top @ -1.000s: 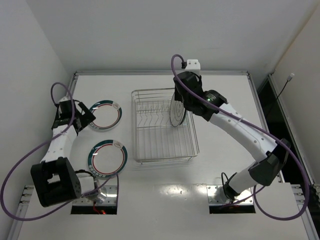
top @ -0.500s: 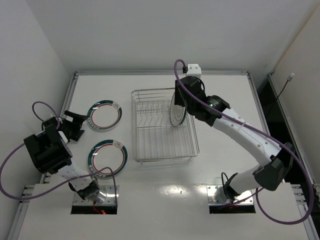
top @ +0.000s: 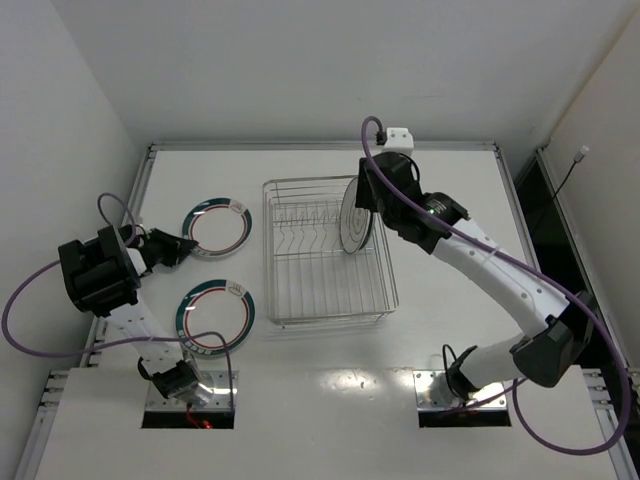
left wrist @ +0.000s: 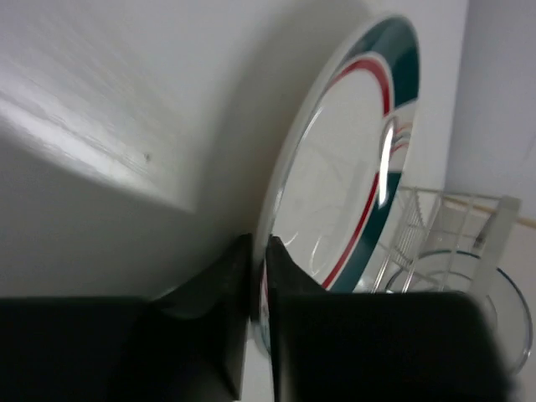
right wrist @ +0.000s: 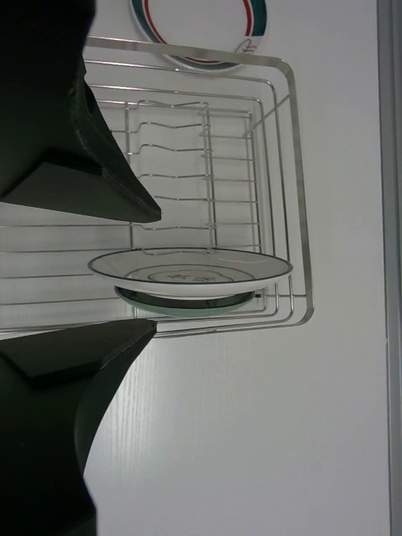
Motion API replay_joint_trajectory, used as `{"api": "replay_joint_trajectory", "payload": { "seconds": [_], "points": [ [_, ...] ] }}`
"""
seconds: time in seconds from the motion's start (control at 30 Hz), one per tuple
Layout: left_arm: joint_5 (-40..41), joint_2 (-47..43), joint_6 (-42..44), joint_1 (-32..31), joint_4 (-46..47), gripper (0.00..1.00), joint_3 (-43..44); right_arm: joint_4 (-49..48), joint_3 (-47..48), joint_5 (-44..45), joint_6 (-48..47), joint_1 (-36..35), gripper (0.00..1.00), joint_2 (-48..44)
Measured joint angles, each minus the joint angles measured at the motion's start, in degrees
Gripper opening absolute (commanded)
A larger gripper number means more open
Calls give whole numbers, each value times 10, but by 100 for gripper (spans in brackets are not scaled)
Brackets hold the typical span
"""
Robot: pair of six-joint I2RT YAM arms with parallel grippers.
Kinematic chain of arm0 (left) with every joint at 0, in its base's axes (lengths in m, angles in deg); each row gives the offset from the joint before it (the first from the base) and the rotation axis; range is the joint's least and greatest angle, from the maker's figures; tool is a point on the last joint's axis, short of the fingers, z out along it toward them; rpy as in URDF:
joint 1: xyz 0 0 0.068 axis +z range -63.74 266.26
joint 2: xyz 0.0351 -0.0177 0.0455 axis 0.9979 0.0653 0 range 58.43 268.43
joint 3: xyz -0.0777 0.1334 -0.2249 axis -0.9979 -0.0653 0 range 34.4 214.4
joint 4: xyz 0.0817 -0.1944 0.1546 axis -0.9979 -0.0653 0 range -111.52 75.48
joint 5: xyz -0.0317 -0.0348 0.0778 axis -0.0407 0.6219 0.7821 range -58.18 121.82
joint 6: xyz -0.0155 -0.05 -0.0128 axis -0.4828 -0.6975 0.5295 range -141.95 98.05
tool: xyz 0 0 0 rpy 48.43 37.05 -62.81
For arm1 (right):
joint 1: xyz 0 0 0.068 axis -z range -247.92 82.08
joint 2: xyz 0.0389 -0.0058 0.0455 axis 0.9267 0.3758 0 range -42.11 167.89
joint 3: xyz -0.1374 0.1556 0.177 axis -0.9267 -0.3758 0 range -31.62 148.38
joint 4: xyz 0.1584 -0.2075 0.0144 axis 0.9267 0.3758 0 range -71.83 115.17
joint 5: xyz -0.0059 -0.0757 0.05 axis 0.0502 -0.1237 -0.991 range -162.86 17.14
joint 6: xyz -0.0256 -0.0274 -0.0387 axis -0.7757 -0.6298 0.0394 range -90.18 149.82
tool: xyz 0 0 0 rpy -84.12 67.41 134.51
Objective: Load the plates into the dish rack
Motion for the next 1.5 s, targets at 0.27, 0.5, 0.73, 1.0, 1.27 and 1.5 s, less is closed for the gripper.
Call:
{"api": "replay_joint_trajectory", "payload": {
  "seconds": [0.27, 0.5, 0.73, 1.0, 1.27, 1.5],
  "points": [
    [0, 3, 43, -10, -119, 0, 57, -5, -28, -16, 8, 21, 47, -34],
    [21, -152, 14, -6, -120, 0, 33, -61, -80, -89, 12, 36, 97, -67],
    [-87, -234, -155, -63, 106, 0, 8, -223, -206, -289, 41, 96, 100, -133],
    [-125, -306, -172, -286, 115, 0, 9, -386, -211, -506, 97, 114, 100, -44],
    [-121, -299, -159, -353, 96, 80, 22, -409, -233, -549, 125, 116, 0, -30],
    [20, -304, 55, -269, -254, 97, 159, -226, -199, -314, 49, 94, 0, -113]
  ]
}}
